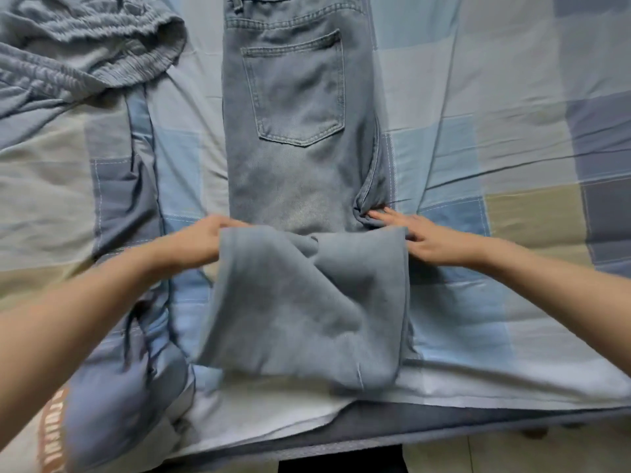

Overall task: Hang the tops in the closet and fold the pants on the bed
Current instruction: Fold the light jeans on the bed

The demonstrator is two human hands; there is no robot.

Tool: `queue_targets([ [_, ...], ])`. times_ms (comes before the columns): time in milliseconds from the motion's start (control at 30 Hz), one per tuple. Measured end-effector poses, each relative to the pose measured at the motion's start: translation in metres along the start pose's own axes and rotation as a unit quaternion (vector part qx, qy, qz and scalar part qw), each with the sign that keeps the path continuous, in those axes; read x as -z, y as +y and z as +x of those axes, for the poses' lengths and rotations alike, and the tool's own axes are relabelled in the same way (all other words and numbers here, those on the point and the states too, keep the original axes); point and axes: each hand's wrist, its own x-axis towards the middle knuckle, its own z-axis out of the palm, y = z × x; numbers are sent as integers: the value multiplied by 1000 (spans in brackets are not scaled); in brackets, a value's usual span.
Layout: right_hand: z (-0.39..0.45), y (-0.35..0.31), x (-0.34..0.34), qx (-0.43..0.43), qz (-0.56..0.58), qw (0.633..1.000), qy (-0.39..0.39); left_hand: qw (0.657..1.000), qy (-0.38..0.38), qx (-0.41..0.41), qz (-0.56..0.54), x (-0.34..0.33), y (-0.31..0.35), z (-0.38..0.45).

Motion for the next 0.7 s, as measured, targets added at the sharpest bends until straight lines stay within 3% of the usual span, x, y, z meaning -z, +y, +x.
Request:
queue_targets([
  [67,14,-11,16,-101,231,966,60,982,69,107,-138,25,0,14],
  [133,28,-17,32,-174,358,912,99,954,148,173,-195,29,5,29],
  [200,40,-17,42,-237,399,882,78,936,186,188,-232,21,15,43],
  [333,55,-23,49,-341,428,834,62,907,136,184,-353,17,29,57],
  [467,56,-25,39,-320,442,835,72,886,170,203,-380,18,15,58],
  [567,47,-19,34,-282,493,818,88,889,179,203,-370,9,7,53],
  [700,30,-10,38,-266,531,802,54,883,90,245,-391,13,4,42],
])
